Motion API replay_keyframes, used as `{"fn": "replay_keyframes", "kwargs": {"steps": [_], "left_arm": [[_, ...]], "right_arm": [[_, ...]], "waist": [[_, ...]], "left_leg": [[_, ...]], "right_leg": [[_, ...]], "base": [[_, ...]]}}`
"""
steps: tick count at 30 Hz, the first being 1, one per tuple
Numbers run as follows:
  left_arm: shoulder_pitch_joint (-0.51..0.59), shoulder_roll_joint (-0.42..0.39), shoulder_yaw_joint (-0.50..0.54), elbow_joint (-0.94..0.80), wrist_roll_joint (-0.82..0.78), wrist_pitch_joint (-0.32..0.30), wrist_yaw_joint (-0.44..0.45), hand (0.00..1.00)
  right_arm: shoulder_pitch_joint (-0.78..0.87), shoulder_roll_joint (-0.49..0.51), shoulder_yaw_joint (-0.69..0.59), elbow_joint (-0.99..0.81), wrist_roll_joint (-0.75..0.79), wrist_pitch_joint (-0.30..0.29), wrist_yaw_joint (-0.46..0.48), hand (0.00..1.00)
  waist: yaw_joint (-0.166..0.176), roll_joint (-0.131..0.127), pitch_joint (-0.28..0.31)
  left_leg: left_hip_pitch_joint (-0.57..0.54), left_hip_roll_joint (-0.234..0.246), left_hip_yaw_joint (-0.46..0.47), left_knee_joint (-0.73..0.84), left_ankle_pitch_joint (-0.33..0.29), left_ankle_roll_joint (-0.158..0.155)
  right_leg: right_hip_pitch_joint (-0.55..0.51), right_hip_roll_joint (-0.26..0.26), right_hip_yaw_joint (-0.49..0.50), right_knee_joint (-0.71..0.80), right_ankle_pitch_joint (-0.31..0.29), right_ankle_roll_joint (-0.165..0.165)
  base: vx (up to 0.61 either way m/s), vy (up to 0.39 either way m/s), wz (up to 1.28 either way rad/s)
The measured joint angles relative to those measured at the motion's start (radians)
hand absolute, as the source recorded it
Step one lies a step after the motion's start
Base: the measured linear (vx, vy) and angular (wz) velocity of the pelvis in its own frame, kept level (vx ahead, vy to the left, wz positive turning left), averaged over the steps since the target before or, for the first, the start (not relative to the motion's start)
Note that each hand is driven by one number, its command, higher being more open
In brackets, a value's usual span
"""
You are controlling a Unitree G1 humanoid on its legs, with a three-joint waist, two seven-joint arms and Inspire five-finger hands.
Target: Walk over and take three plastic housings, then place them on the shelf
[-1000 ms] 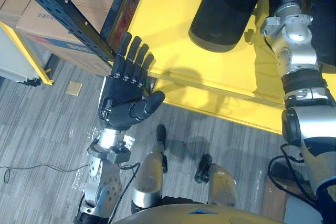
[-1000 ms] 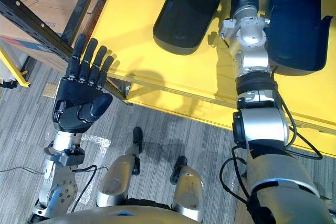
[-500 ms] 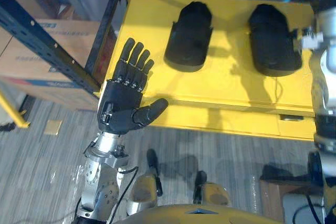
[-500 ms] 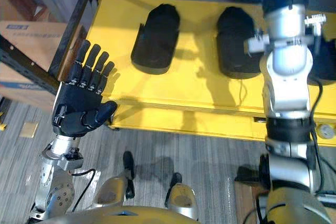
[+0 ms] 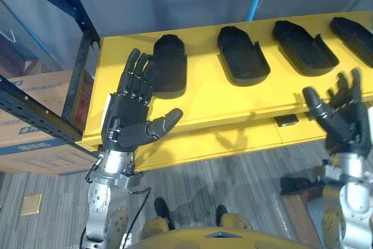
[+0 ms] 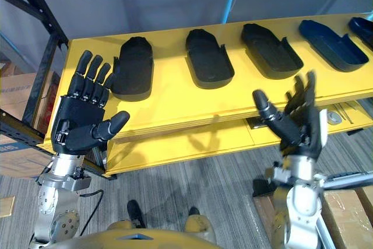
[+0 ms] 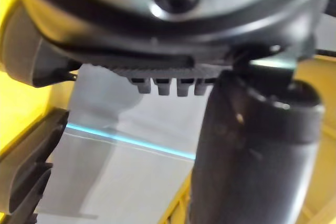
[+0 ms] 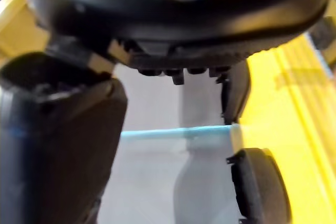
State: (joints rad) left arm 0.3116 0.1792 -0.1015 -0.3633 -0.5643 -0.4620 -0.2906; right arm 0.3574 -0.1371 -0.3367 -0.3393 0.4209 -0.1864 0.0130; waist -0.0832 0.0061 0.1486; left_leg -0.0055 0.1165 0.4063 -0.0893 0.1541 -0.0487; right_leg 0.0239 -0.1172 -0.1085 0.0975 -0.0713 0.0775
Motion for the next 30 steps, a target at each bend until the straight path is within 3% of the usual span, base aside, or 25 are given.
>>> {"fn": "replay_keyframes", "kwargs": {"steps": [5, 11, 17, 23, 26, 30], "left_arm": [[0.025, -0.024, -0.005, -0.001, 0.028, -0.055, 0.020, 1.00], [0.035, -0.026, -0.053, -0.017, 0.106, -0.072, 0.047, 1.00], [0.039, -0.022, -0.089, 0.019, 0.181, 0.015, 0.050, 1.00], [0.040, -0.020, -0.089, 0.093, 0.202, 0.097, 0.071, 1.00], [0.040, -0.009, -0.089, 0.107, 0.355, 0.120, 0.136, 1.00], [0.040, 0.005, -0.088, 0.126, 0.419, 0.164, 0.196, 1.00]], "right_arm": [[0.091, 0.154, 0.051, 0.157, 0.024, -0.067, -0.075, 1.00], [0.104, 0.215, 0.113, 0.329, 0.022, -0.105, -0.153, 1.00], [0.060, 0.217, 0.108, 0.598, 0.017, -0.097, -0.190, 1.00], [0.059, 0.218, 0.106, 0.825, 0.018, -0.047, -0.188, 1.00], [0.055, 0.217, 0.112, 0.900, 0.018, -0.037, -0.176, 1.00], [0.055, 0.211, 0.120, 0.983, 0.017, -0.033, -0.143, 1.00]], "waist": [[0.003, -0.014, -0.056], [0.020, -0.016, -0.091], [0.029, -0.007, -0.109], [0.031, 0.000, -0.113], [0.031, 0.000, -0.113], [0.031, -0.001, -0.112]], "left_leg": [[0.020, 0.003, 0.025, 0.000, -0.020, 0.001], [0.029, 0.007, 0.043, 0.000, -0.020, 0.002], [0.029, 0.007, 0.046, -0.001, -0.020, 0.003], [0.026, 0.004, 0.033, -0.001, -0.020, 0.003], [0.020, 0.002, 0.027, -0.001, -0.020, 0.004], [0.016, 0.000, 0.027, -0.001, -0.022, 0.005]], "right_leg": [[0.013, -0.004, 0.007, -0.010, 0.002, 0.005], [0.014, -0.008, 0.008, -0.015, 0.001, 0.013], [0.017, -0.011, 0.002, -0.016, 0.005, 0.021], [0.030, -0.018, -0.016, -0.029, 0.007, 0.024], [0.030, -0.020, -0.023, -0.029, 0.010, 0.020], [0.030, -0.023, -0.024, -0.031, 0.011, 0.019]], "base": [[-0.02, 0.024, -0.08], [-0.02, 0.017, -0.05], [0.00, 0.002, 0.01], [0.04, 0.012, 0.07], [0.04, 0.009, 0.08], [0.04, 0.014, 0.01]]}}
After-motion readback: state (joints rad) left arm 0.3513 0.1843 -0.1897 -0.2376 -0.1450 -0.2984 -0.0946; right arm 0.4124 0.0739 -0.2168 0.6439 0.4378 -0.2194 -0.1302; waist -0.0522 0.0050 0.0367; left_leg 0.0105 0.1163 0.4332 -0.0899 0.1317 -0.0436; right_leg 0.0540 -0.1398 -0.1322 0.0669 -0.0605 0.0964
